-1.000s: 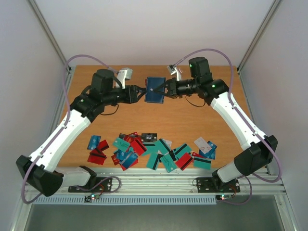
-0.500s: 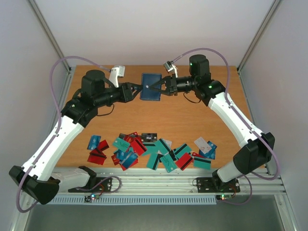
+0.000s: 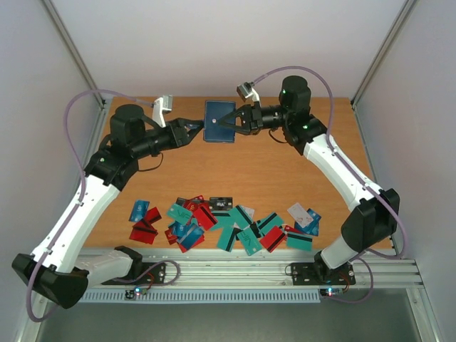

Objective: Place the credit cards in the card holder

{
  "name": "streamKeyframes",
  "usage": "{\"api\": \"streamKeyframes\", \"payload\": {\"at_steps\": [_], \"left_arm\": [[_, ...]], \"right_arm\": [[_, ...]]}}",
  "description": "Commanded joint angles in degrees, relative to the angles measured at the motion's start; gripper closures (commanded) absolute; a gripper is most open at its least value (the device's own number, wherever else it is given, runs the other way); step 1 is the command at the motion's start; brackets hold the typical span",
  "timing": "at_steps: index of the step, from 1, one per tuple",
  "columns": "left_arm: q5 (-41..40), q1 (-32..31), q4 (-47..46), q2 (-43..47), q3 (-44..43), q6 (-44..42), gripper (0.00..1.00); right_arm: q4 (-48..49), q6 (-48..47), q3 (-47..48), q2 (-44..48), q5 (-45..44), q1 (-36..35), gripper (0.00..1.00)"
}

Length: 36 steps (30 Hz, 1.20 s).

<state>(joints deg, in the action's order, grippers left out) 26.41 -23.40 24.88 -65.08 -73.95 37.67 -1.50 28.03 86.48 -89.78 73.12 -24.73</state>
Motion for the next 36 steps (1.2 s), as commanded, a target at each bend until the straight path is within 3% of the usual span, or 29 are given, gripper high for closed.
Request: {"api": "streamKeyframes", "payload": {"at_steps": [1, 12, 27, 29, 32, 36], "left_arm": [[7.2, 0.3, -9.0, 0.1, 0.9, 4.6, 0.58], [16.5, 0.3, -18.9, -0.8, 2.2, 9.5, 0.55], [26.4, 0.2, -34.3, -5.4, 5.1, 19.6, 0.42], [27.0, 0.2, -34.3, -5.9, 5.1, 19.7, 0.46], [27.6, 0.2, -35.2, -6.4, 5.2, 19.7, 0.60], [29.1, 0.1, -40.6, -7.4, 6.3, 22.1, 0.85]], "right_arm": [[7.8, 5.6, 1.2, -1.8, 4.1, 0.2, 0.99], [-2.4, -0.9, 4.1, -1.9, 4.7, 0.2, 0.99], [-3.3, -1.0, 5.7, -2.1, 6.1, 0.2, 0.91], [-3.5, -1.2, 5.6, -2.2, 6.0, 0.2, 0.89], [-3.8, -1.5, 5.3, -2.3, 5.9, 0.2, 0.87], [-7.7, -4.6, 5.4, -2.2, 4.8, 0.2, 0.82]]}}
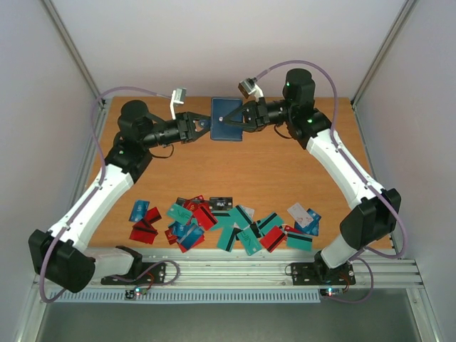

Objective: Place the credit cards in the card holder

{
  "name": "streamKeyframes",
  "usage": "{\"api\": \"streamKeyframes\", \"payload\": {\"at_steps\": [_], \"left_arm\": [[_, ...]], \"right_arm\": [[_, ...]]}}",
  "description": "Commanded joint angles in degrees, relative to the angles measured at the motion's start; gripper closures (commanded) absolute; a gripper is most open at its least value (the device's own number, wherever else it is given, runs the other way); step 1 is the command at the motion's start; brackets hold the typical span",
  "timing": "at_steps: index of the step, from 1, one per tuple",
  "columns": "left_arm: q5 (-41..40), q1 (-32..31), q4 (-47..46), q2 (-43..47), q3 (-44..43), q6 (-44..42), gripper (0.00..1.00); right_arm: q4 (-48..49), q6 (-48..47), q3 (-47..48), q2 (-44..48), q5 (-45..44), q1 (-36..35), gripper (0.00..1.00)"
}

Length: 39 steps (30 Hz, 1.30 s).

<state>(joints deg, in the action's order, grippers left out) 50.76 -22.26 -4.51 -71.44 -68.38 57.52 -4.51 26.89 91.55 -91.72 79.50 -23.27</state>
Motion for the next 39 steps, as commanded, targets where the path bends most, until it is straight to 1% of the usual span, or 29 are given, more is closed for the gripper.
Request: {"api": "streamKeyframes", "payload": {"at_steps": [1, 3, 4, 8, 9, 10, 11, 12, 14, 16, 18, 19, 20, 22, 24, 26, 31, 34, 37, 39], "left_arm": [[5.1, -1.0, -13.0, -1.3, 1.1, 3.6, 0.89], [5.8, -0.9, -16.3, -1.6, 1.9, 6.1, 0.97], [6.1, -1.0, -17.0, -1.7, 2.2, 7.0, 0.99], [6.0, -1.0, -14.6, -1.1, 2.3, 6.5, 1.00], [5.7, -1.0, -13.1, -0.8, 2.3, 5.9, 1.00], [5.1, -1.0, -11.1, -0.5, 2.2, 4.5, 1.00], [4.3, -0.9, -8.1, -0.2, 2.0, 2.9, 1.00], [3.1, -0.9, -4.7, 0.1, 1.6, 1.4, 1.00], [1.1, -0.9, 2.5, 0.3, 0.1, -3.6, 1.00], [-0.4, -1.0, 8.8, 0.1, -1.1, -7.8, 1.00], [-1.7, -1.0, 13.2, -0.5, -1.9, -12.4, 1.00], [-2.1, -1.0, 14.7, -0.9, -2.2, -13.7, 1.00], [-2.4, -1.0, 15.9, -1.3, -2.4, -15.5, 1.00], [-2.7, -1.0, 17.3, -2.5, -2.3, -17.5, 1.00], [-2.7, -1.2, 17.2, -4.1, -1.7, -18.7, 1.00], [-2.5, -1.6, 16.7, -6.2, -1.2, -19.6, 1.00], [-2.3, -3.1, 14.9, -13.4, -1.1, -21.7, 1.00], [-2.8, -4.1, 17.4, -18.9, -3.6, -23.6, 1.00], [-3.5, -5.0, 19.5, -21.9, -5.6, -25.0, 1.00], [-3.7, -5.5, 20.2, -23.3, -6.5, -25.3, 1.00]], "right_arm": [[-6.4, -4.7, 0.5, -0.3, -2.1, -1.2, 0.81], [-10.2, -7.6, 0.8, -0.1, -3.0, -0.9, 0.80], [-11.7, -8.6, 0.8, 0.0, -3.3, -0.7, 0.80], [-14.9, -11.0, 0.1, 0.7, -4.3, 0.6, 0.78], [-15.2, -11.2, -0.1, 0.9, -4.4, 0.9, 0.77], [-15.3, -11.3, -0.4, 0.9, -4.5, 1.2, 0.74], [-15.5, -11.5, -0.6, 0.9, -4.6, 1.5, 0.68], [-16.3, -12.0, -0.7, 0.9, -5.0, 1.7, 0.57], [-20.3, -14.2, -0.8, 0.9, -7.2, 2.4, 0.40], [-25.3, -17.4, -0.9, 0.9, -9.7, 3.1, 0.30], [-29.2, -19.9, -1.9, 1.1, -11.9, 3.5, 0.19], [-30.4, -20.7, -2.8, 1.4, -12.9, 3.8, 0.09], [-31.1, -21.2, -3.9, 1.7, -13.8, 3.9, 0.02], [-31.2, -21.3, -6.3, 2.4, -15.3, 4.3, 0.01], [-28.6, -19.6, -9.2, 3.0, -16.2, 4.4, 0.01], [-28.4, -19.5, -10.5, 2.5, -17.6, 4.5, 0.02], [-20.0, -15.5, -17.0, 1.0, -18.5, 4.5, 0.02], [-19.3, -16.0, -19.3, 1.0, -19.9, 4.8, 0.01], [-19.9, -17.2, -21.5, 2.0, -21.6, 5.9, 0.01], [-21.9, -18.8, -22.3, 2.3, -23.5, 6.8, 0.02]]}}
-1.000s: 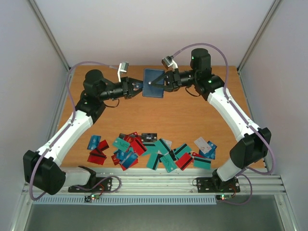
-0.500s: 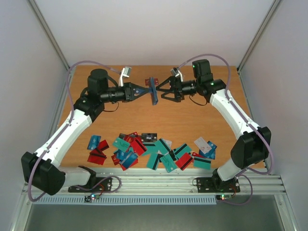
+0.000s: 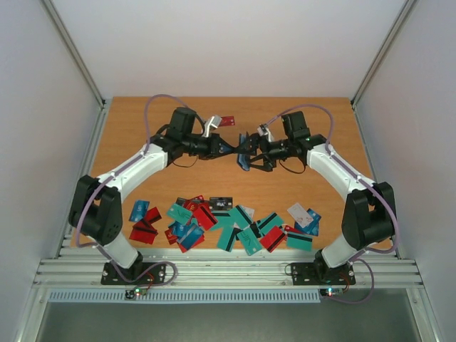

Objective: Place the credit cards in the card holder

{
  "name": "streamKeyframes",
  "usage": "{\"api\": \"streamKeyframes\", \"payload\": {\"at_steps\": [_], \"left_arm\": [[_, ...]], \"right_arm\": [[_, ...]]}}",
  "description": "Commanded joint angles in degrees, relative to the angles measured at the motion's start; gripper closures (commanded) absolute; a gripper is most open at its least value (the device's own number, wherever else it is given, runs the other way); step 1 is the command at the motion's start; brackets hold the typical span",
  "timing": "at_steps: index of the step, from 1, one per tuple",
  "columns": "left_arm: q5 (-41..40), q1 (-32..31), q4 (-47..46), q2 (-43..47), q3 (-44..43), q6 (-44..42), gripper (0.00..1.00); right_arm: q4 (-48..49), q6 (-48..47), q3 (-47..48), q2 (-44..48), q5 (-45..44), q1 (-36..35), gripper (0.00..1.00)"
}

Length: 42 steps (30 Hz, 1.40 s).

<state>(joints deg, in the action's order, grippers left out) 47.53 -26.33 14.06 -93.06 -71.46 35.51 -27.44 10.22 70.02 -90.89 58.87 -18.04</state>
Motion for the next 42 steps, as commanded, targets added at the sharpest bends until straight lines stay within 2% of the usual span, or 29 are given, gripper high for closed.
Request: {"api": "streamKeyframes", "payload": {"at_steps": [1, 6, 13, 20, 28, 36, 42], "left_arm": [[-0.6, -1.7, 1.8, -2.3, -3.9, -3.5, 1.00], [-0.3, -2.6, 1.7, -6.2, -5.0, -3.4, 1.00], [1.0, -3.0, -1.3, -10.5, -4.5, -2.0, 1.00], [3.0, -3.0, -3.6, -13.3, -3.6, -1.4, 1.00], [4.2, -3.0, -5.8, -17.5, -2.5, -1.4, 1.00], [9.0, -2.9, -9.7, -20.9, -3.1, -0.8, 1.00], [9.7, -2.7, -8.1, -24.4, -3.9, -2.3, 1.00]], "right_arm": [[-0.9, -3.5, -1.1, 1.5, -3.9, 1.9, 0.01], [-6.7, -8.9, -1.4, 0.9, -8.7, 2.6, 0.04], [-2.8, -8.2, -6.6, 0.3, -6.2, 4.9, 0.13], [-1.9, -9.2, -10.0, -2.4, -4.9, 8.4, 0.16], [-8.5, -16.2, -8.2, -9.3, -12.8, 8.5, 0.18], [-7.4, -14.3, -6.9, -11.4, -13.1, 8.5, 0.18], [-3.4, -11.8, -7.6, -13.1, -11.4, 8.4, 0.35]]}}
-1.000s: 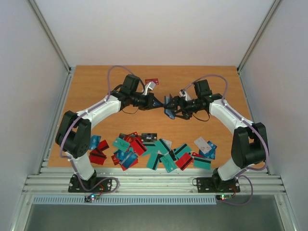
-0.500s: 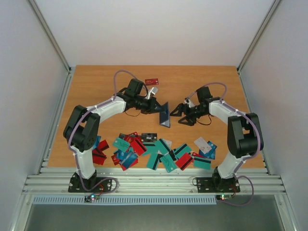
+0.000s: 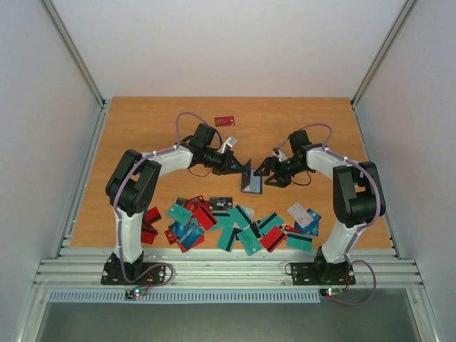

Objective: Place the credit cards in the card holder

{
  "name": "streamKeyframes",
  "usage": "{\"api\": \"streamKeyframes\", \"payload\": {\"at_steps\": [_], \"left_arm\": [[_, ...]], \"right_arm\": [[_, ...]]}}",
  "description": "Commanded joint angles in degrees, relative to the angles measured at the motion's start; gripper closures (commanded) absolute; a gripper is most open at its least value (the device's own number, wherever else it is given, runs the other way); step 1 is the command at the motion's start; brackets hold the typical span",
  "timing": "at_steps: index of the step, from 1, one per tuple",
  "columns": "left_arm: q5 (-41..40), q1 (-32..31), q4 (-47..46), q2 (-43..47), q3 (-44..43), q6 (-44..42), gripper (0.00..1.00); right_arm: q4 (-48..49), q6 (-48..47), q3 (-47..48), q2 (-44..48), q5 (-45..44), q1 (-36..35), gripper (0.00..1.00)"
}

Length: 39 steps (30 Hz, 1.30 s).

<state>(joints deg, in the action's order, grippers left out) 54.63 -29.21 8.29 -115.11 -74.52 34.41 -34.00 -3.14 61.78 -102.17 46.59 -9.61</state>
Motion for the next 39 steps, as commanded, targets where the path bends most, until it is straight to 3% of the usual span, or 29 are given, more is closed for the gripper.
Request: {"api": "streamKeyframes", "payload": {"at_steps": [1, 6, 12, 22, 25, 28, 33, 36, 39], "left_arm": [[2.9, 0.2, -2.3, -2.7, -0.6, -1.3, 1.00], [2.7, 0.7, -3.1, -2.8, 1.4, -1.6, 1.00], [2.1, 1.8, -0.9, -3.1, 2.1, -2.7, 1.00], [-10.3, 5.2, 20.4, -3.4, -2.2, -13.3, 1.00], [-19.2, 5.3, 28.9, -5.2, -5.6, -15.5, 0.99], [-26.2, 5.0, 35.5, -5.5, -8.8, -15.8, 0.92], [-34.5, 2.2, 41.8, 1.8, -12.5, -16.7, 0.66], [-38.0, -1.1, 43.3, 7.6, -14.4, -17.6, 0.62], [-33.6, -5.5, 40.1, 11.4, -15.5, -20.3, 0.61]], "right_arm": [[4.0, 2.2, 0.7, -2.4, 1.5, -0.1, 0.38], [7.6, 5.6, 1.0, -4.6, 3.3, -0.1, 0.53], [8.3, 6.0, 1.2, -8.3, 2.7, -0.1, 0.58], [7.5, 5.4, -0.4, -11.0, 0.9, -0.1, 0.60], [7.2, 5.6, -0.5, -11.1, 0.8, -0.1, 0.61], [6.9, 5.8, -0.2, -10.9, 0.6, -0.1, 0.62], [5.2, 5.5, 0.9, -10.7, -0.8, -0.1, 0.64], [4.4, 5.2, 1.1, -10.3, -1.4, -0.1, 0.65], [3.5, 4.7, 1.1, -9.8, -1.9, -0.1, 0.64]]}}
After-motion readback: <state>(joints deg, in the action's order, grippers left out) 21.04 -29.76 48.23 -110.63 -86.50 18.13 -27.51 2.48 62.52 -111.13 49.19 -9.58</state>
